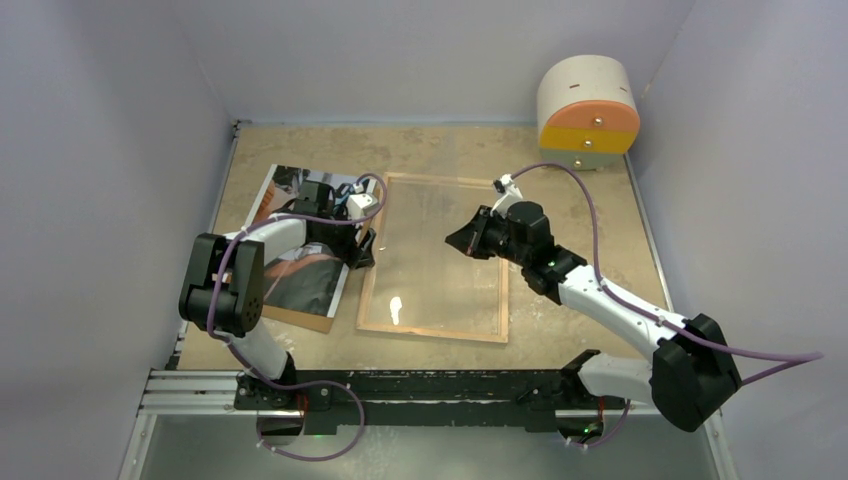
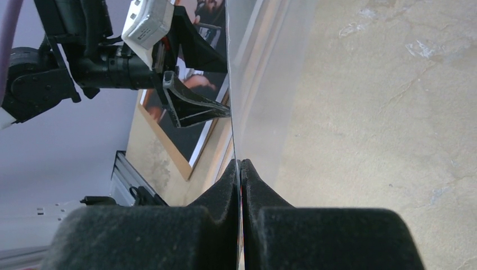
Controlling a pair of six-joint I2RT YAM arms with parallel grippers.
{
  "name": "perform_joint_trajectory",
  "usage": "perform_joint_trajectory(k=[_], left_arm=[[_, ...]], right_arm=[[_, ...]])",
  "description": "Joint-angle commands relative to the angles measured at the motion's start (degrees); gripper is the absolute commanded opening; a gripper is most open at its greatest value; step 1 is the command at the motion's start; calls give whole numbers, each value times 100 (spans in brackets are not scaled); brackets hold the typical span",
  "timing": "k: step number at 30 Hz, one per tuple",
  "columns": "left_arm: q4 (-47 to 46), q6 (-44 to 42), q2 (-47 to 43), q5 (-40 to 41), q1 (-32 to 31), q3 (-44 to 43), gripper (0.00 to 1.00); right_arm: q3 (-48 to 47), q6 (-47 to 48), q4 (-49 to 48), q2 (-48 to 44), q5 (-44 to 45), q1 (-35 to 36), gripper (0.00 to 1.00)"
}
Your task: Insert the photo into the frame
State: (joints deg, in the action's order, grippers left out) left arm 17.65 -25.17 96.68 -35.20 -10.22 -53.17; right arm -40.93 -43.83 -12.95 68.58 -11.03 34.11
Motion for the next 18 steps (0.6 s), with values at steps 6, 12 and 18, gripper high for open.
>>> perform_joint_trajectory(k=[6,12,18], left_arm=[[105,75,177,-152,-165,39,80],[167,34,72,-176,-164,78,76],[248,46,-16,-226,-165,22,75]], right_arm=[[-138,50,297,-118,120,35,0],[-87,160,432,-62,277,17,3],[-173,490,791,41,589,-5,17]])
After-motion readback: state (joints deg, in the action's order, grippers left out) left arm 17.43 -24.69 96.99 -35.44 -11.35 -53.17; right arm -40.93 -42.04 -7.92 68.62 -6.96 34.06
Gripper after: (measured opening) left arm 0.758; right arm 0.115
